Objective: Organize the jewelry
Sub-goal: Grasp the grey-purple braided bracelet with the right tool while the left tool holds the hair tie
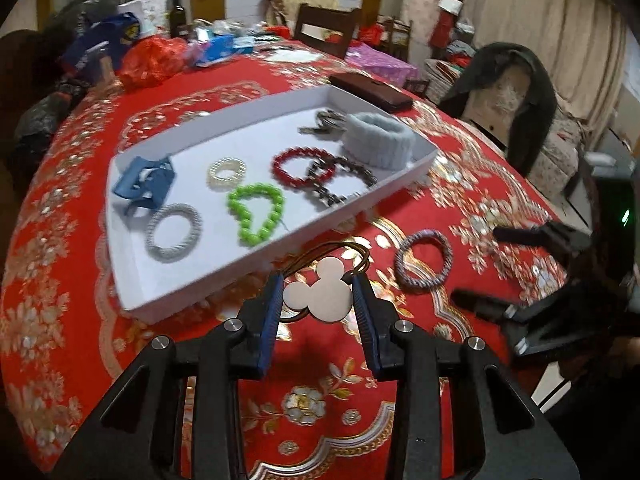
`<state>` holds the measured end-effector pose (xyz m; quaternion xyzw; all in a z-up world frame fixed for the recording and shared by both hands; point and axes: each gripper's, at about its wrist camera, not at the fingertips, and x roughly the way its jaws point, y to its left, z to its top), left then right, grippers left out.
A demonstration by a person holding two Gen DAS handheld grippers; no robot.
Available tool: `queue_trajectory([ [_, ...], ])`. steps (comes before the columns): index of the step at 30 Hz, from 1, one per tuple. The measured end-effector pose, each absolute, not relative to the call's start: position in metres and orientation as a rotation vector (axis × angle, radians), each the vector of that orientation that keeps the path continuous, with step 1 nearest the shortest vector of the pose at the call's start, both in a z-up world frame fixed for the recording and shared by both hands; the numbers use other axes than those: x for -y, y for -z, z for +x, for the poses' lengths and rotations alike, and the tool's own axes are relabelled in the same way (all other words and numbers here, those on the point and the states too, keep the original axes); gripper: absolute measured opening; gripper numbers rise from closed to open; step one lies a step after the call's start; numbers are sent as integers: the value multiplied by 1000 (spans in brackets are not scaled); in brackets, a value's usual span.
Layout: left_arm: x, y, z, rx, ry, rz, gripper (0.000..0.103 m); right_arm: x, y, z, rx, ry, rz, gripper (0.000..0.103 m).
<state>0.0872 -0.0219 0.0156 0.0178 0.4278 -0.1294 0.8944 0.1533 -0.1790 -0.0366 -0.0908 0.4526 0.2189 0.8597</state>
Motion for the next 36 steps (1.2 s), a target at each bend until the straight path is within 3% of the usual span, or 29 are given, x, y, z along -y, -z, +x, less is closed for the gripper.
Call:
queue_trajectory([
  [7, 4, -23, 93, -890, 225, -38, 34, 190, 24, 172, -893, -399, -73, 102],
  [9, 1, -20, 95, -907, 222, -58, 34, 190, 26, 177, -902, -365, -94, 89],
  [11, 2, -18, 96, -924, 219, -62, 34, 188, 32, 183, -940, -382, -95, 57],
  [16, 5, -15, 95, -932, 222, -51, 34, 177, 37, 182, -938, -388, -192, 50],
  [26, 6, -12, 95, -939, 215, -38, 34, 173, 37, 171, -915, -420, -226, 11],
  [36, 6, -11, 94, -941, 218, -38, 34, 193, 9, 155, -849, -406, -106, 9],
])
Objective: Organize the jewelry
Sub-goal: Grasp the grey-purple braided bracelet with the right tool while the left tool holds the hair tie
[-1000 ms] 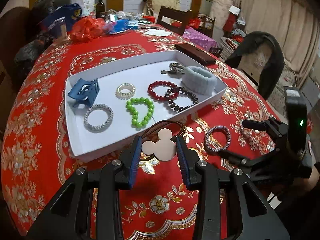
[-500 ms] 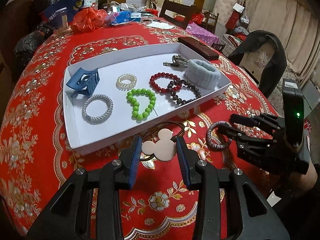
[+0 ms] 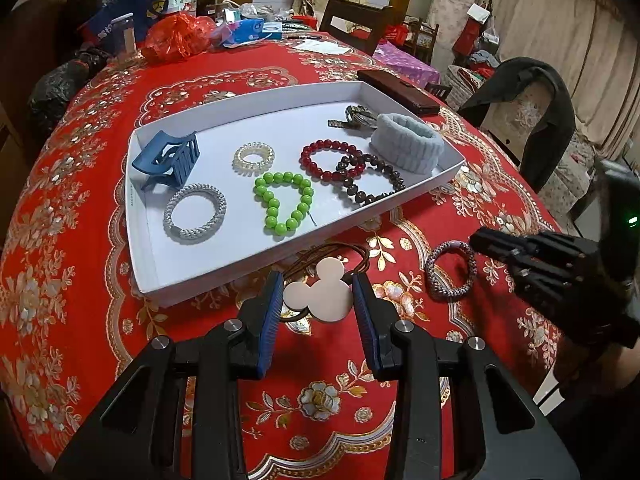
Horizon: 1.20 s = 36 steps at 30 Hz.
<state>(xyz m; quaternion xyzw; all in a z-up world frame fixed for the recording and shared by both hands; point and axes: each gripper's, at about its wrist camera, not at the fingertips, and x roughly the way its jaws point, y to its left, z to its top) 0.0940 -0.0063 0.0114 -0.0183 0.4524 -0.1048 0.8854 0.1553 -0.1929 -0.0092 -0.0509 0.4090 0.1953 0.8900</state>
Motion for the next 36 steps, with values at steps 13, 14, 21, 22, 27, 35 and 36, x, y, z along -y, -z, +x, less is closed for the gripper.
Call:
queue_trajectory([
  [13, 5, -5, 96, -967, 209, -57, 34, 193, 13, 157, -900, -410, -87, 11],
  [14, 5, -5, 96, -968, 208, -58, 34, 193, 18, 158, -917, -409, -93, 16],
  [21, 9, -3, 95, -972, 220, -48, 34, 185, 19, 153, -895, -423, -142, 43],
  [22, 9, -3, 95, -972, 221, -47, 34, 185, 22, 154, -902, -426, -139, 43],
  [27, 7, -3, 95, -973, 216, -52, 34, 177, 41, 161, -926, -380, -236, 68],
  [35, 6, -4, 96, -976, 215, -57, 34, 187, 54, 167, -993, -320, -203, 103],
  [36, 6, -4, 95, -974, 214, -56, 34, 187, 54, 167, -997, -311, -203, 103],
])
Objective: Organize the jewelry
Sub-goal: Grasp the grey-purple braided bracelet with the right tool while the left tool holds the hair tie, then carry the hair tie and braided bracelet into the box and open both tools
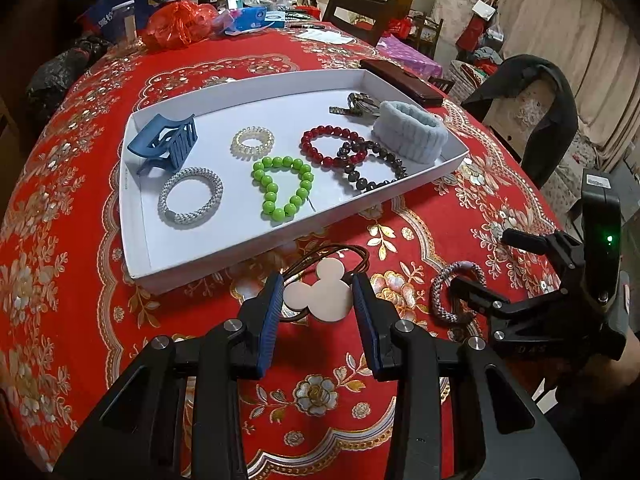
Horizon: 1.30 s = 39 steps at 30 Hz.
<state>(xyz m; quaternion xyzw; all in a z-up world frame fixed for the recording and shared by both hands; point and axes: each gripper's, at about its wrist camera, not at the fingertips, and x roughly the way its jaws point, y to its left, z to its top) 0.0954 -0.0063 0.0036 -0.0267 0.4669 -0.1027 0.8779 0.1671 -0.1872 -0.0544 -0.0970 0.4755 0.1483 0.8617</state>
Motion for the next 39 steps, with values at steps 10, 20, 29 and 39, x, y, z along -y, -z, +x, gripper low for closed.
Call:
queue_trajectory([
  [10, 7, -3, 95, -976, 216, -57, 34, 179, 46, 147, -968, -393, -236, 87],
  [20, 8, -5, 95, -974, 217, -54, 34, 157, 37, 131, -954, -521, -274, 6],
  [29, 9, -10, 94, -957, 222, -56, 34, 162, 5, 125, -842, -523, -209, 6],
  [39, 5, -32, 92, -912, 239, -79, 34, 166, -23, 133, -787, -485, -158, 6],
])
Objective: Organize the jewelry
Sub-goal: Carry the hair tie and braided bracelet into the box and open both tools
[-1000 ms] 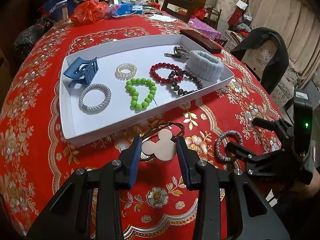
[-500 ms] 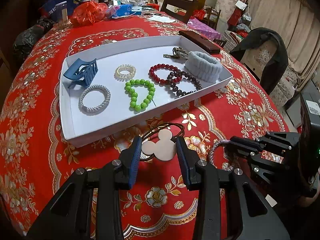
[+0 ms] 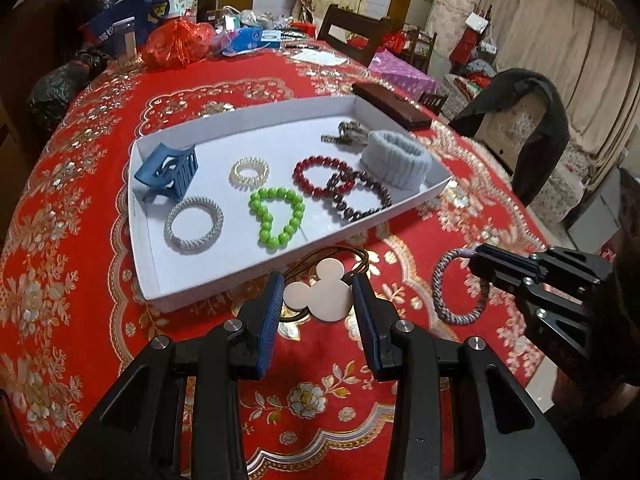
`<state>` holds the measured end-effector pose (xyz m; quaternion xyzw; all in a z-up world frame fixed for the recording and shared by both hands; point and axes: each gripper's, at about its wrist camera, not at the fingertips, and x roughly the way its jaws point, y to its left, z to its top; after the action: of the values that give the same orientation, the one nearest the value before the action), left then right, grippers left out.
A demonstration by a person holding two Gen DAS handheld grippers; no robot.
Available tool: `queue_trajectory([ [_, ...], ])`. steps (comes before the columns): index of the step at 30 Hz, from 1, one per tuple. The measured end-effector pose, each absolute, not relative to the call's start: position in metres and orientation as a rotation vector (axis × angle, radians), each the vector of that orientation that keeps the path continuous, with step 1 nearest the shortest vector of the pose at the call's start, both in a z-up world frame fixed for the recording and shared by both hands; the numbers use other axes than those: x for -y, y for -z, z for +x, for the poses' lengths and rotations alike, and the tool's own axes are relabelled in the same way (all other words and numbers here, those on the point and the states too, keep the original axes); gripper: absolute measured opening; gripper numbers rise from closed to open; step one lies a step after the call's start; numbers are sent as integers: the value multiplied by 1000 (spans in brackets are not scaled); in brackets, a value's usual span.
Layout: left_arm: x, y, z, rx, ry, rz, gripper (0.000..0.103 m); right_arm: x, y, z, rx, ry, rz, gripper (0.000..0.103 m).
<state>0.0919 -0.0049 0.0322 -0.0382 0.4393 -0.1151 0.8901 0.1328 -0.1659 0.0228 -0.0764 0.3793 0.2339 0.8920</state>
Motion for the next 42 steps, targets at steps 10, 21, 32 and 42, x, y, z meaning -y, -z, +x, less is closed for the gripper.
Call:
queue_trajectory([
  [10, 10, -58, 92, -828, 253, -50, 34, 181, -44, 152, -777, -458, -94, 6],
  [21, -11, -78, 155, -831, 181, 2, 34, 145, -66, 229, -799, -472, -117, 6],
  [32, -43, -49, 249, -881, 78, -133, 34, 95, -32, 304, -872, -426, -75, 6],
  [42, -49, -19, 287, -926, 31, -107, 34, 75, 6, 351, -935, -337, -87, 6],
])
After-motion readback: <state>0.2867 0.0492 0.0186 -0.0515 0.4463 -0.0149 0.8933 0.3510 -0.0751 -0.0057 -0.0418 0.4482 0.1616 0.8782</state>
